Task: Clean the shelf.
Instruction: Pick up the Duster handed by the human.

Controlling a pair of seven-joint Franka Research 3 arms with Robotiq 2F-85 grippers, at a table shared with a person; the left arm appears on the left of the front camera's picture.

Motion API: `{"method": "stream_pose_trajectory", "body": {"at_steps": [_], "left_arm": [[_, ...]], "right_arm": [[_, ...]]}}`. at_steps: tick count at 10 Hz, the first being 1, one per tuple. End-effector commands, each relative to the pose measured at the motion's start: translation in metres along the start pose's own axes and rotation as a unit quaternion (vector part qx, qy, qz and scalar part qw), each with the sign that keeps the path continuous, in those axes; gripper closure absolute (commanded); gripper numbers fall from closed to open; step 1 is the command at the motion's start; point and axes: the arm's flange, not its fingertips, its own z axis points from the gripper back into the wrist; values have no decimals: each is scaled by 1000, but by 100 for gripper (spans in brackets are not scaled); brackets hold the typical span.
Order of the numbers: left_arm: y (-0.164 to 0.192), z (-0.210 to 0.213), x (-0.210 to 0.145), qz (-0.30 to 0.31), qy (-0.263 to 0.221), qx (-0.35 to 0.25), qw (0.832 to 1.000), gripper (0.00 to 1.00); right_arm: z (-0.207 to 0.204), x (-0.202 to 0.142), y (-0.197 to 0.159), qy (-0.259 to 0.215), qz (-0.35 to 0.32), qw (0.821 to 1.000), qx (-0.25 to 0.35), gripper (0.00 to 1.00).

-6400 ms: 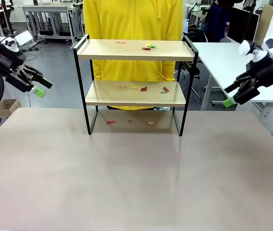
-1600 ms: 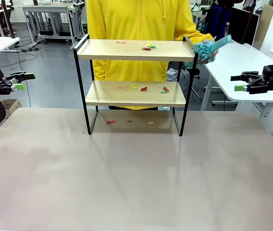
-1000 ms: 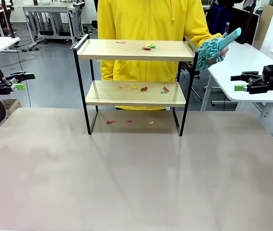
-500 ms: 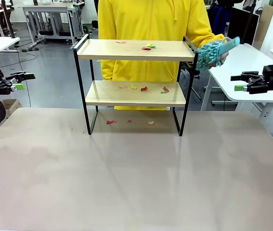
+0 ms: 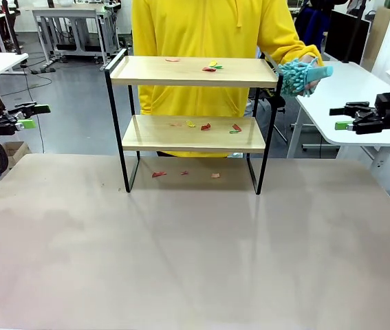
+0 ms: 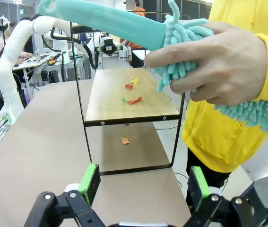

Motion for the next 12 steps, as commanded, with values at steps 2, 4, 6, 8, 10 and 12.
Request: {"method": "stream_pose_trajectory", "body": {"at_steps": [2,4,6,8,10,12], "left_arm": [[1,0,2,-2,4,2,1000,0],[1,0,2,-2,4,2,1000,0],[1,0,2,-2,4,2,1000,0],[1,0,2,-2,4,2,1000,0],[1,0,2,-2,4,2,1000,0],[1,0,2,-2,4,2,1000,0]], "right_arm": [[1,3,-1,-1,3,1000,-1,0],[2,16,6,25,-15,1000,-5,0],[6,69,22,65,-42,996,-48,0],[-1,125,36,95,-60,988,-101,0],[-17,182,56,123,-76,971,-192,0],[-38,220,75,180,-119,931,-293,0]]}}
